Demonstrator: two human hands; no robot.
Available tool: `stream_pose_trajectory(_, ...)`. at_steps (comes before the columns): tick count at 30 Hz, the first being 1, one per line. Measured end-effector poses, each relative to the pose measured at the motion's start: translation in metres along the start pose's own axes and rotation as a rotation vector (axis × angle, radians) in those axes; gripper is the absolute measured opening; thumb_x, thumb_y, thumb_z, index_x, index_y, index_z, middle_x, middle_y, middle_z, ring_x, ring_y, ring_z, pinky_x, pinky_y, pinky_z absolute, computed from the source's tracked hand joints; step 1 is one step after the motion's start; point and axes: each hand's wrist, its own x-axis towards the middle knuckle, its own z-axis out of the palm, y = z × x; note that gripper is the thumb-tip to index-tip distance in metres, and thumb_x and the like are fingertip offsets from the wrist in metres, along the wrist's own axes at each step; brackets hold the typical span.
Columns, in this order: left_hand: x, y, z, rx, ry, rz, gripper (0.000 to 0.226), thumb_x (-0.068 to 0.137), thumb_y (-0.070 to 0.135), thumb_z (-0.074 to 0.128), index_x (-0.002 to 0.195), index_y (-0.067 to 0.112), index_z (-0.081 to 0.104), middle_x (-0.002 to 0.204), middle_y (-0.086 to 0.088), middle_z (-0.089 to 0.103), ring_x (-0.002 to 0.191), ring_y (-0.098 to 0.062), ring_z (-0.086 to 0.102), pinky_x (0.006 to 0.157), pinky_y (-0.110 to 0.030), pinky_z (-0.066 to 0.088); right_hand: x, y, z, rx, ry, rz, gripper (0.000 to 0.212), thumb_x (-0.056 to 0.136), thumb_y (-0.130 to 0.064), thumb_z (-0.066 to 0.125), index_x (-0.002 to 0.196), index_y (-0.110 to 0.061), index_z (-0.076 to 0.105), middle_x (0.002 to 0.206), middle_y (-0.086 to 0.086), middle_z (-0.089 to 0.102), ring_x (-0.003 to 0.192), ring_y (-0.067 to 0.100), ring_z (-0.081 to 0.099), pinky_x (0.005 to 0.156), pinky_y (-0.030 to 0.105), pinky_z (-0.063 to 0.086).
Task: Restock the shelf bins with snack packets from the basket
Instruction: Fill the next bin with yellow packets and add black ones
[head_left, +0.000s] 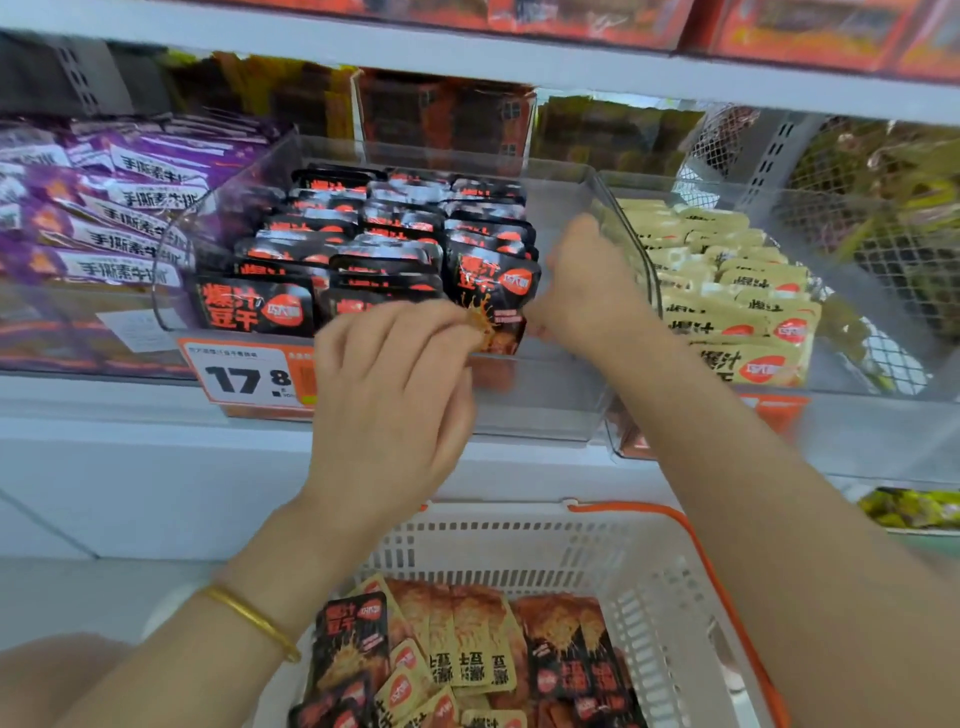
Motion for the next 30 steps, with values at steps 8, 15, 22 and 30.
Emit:
stream_pose_trajectory(8, -0.074, 0.028, 0.036, -0.04, -0.703, 0.164, 0.031, 0.077, 0.022, 0.039, 0.084, 0.011, 0.067, 0.09, -0.002, 0.066, 0.085, -0.028, 0.059, 0.071, -0.038, 0.037, -0.099, 0.109, 0.045, 0.067, -0.474, 0.143, 0.018, 0.085, -0.001, 0.062, 0.085, -0.014, 0.05, 0.079, 0.007, 0.058, 0.062, 0.022, 0.069, 0.062, 0.038, 0.057)
stream_pose_trajectory(15, -0.112, 0.034, 0.059, -0.022, -1.027, 0.16, 0.038, 0.073, 0.023, 0.034, 0.078, 0.012, 0.071, 0.087, -0.005, 0.07, 0.081, -0.029, 0.065, 0.072, -0.042, 0.053, -0.169, 0.264, 0.178, -0.381, -1.094, 0.211, 0.022, 0.087, -0.033, 0.065, 0.089, -0.013, 0.054, 0.095, 0.007, 0.062, 0.083, 0.018, 0.056, 0.067, 0.029, 0.042)
stream_pose_trajectory(22, -0.118, 0.031, 0.069, -0.029, -1.103, 0.111, 0.038, 0.076, 0.024, 0.034, 0.082, 0.012, 0.069, 0.09, -0.004, 0.068, 0.086, -0.029, 0.062, 0.071, -0.041, 0.053, -0.202, 0.247, 0.222, -0.498, -1.202, 0.021, 0.039, 0.087, -0.037, 0.065, 0.109, -0.007, 0.054, 0.11, 0.01, 0.06, 0.102, 0.03, 0.058, 0.074, 0.036, 0.046)
stream_pose_trajectory(30, -0.12, 0.036, 0.066, -0.081, -1.215, 0.084, 0.027, 0.092, 0.024, 0.044, 0.11, 0.016, 0.063, 0.112, 0.0, 0.06, 0.109, -0.022, 0.052, 0.093, -0.04, 0.044, -0.159, 0.236, 0.185, -0.451, -0.99, -0.075, 0.015, 0.092, -0.017, 0.057, 0.103, -0.006, 0.058, 0.103, 0.011, 0.061, 0.094, 0.029, 0.057, 0.068, 0.031, 0.045)
